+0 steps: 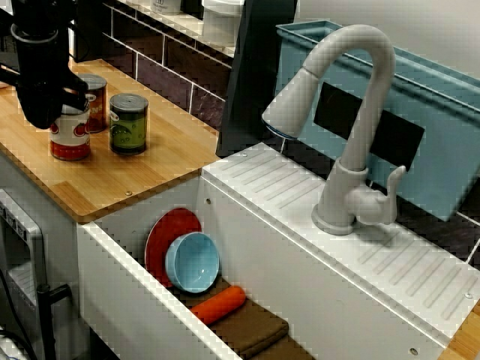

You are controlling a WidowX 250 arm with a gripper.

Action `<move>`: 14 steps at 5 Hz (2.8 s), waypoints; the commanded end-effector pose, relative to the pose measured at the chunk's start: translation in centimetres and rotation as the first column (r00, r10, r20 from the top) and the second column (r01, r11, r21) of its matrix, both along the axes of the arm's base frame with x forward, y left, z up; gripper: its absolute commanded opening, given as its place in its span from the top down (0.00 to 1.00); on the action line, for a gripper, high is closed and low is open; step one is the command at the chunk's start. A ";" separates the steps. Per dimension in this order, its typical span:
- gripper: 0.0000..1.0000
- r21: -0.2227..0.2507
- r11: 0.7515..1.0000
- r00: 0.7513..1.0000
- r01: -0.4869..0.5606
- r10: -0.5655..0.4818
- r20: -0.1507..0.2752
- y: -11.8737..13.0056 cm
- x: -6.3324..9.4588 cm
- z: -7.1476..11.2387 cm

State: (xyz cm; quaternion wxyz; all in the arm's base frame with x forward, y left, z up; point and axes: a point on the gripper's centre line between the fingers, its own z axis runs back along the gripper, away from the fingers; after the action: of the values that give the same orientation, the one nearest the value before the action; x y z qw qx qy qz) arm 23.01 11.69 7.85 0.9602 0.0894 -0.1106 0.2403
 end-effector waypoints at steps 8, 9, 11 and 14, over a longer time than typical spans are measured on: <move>1.00 -0.142 0.984 0.990 -0.103 0.116 0.085 2.1 8.7 5.1; 1.00 -0.141 0.984 0.988 -0.112 0.125 0.087 1.3 9.6 5.1; 1.00 -0.137 0.979 0.984 -0.151 0.162 0.073 -0.6 12.1 5.0; 1.00 -0.112 0.990 0.995 -0.089 0.092 0.022 1.2 12.0 4.9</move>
State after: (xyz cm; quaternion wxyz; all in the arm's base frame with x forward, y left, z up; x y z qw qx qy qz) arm 34.76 12.06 10.76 0.9529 0.0341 -0.0806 0.2904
